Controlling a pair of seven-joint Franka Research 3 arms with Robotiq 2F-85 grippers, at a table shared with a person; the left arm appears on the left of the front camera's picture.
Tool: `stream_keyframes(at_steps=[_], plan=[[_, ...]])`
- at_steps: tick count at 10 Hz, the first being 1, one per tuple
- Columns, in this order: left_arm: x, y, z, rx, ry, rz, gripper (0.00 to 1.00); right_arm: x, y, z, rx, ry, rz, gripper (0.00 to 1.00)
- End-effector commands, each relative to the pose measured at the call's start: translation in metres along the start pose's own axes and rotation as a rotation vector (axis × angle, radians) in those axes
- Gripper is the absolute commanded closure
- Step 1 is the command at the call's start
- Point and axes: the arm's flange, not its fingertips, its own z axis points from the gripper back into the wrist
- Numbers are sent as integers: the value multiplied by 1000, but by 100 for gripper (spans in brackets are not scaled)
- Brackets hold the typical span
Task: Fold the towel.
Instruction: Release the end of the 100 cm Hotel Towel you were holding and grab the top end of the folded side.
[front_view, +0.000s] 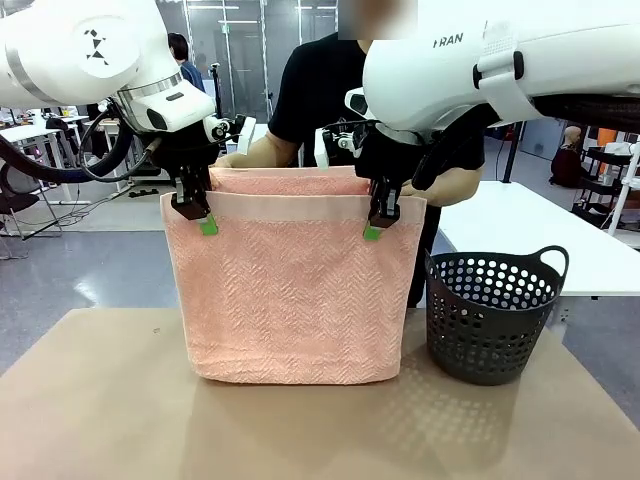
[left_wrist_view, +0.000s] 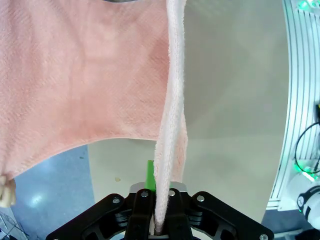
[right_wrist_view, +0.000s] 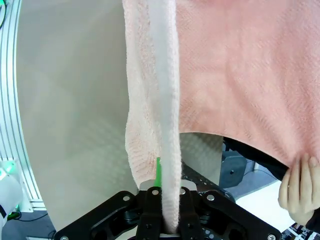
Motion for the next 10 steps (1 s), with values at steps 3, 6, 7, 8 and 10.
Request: stream_keyframes(at_steps=[3, 6, 7, 8, 10], plan=[[-1, 0, 0, 4, 7, -5, 100, -1, 0, 0, -1, 2, 3, 100], [-1, 0, 0, 4, 7, -5, 100, -1, 0, 0, -1, 2, 3, 100], [-1, 0, 0, 4, 7, -5, 100, -1, 0, 0, -1, 2, 3, 100], [-1, 0, 0, 4, 7, -5, 100, -1, 0, 0, -1, 2, 3, 100], [-1, 0, 0, 4, 7, -5, 100, -1, 0, 0, -1, 2, 3, 100]])
